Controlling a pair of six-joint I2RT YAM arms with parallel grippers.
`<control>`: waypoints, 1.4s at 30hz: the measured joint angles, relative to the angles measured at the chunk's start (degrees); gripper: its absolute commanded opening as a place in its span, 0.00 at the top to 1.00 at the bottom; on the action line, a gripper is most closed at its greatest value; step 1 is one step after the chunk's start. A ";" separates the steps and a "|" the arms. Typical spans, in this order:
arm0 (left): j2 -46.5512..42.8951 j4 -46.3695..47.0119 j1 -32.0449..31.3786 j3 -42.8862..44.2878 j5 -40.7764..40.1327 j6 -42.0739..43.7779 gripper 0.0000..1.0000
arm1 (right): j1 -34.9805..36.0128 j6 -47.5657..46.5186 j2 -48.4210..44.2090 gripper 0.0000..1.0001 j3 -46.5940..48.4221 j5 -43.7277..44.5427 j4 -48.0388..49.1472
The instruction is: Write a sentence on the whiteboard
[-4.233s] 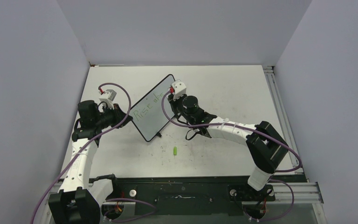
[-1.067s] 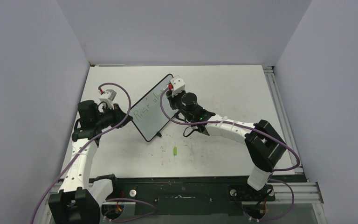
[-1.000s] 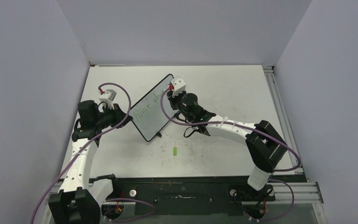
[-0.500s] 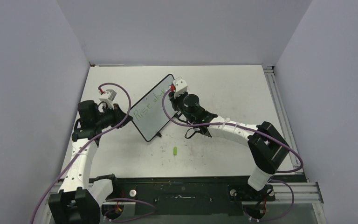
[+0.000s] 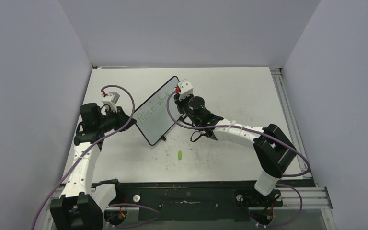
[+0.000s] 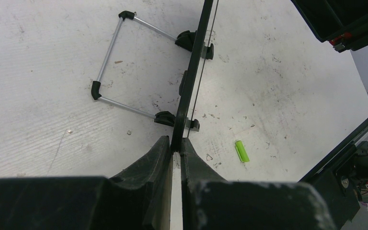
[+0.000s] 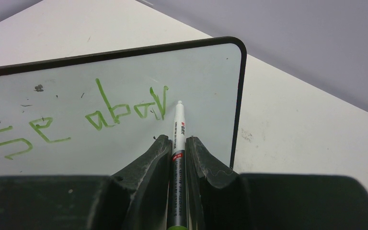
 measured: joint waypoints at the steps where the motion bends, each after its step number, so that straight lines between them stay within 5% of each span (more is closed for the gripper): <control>1: 0.00 0.00 0.00 0.00 0.00 0.00 1.00 | 0.00 -0.02 0.02 0.95 0.02 0.00 0.00; 42: -0.09 0.00 0.00 0.00 0.02 0.00 1.00 | -0.37 -0.02 2.67 0.95 2.91 0.87 0.68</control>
